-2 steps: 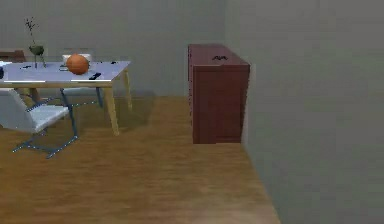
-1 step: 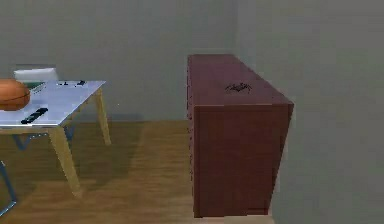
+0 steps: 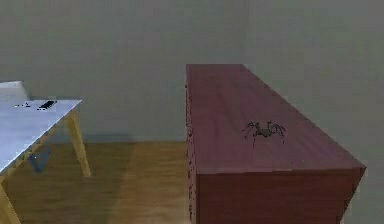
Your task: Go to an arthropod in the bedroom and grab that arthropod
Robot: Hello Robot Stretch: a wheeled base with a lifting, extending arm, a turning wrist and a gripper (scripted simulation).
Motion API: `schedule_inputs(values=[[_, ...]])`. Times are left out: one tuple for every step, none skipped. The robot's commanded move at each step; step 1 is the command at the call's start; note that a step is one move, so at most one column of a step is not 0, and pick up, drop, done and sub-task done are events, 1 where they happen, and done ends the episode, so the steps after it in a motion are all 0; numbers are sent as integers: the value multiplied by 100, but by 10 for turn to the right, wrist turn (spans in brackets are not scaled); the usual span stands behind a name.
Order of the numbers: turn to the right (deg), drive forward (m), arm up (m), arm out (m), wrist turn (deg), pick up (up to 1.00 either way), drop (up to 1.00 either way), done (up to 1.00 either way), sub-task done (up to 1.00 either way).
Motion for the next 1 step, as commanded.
schedule_inputs(values=[[-450,0,0,0,0,0,0,0,0]])
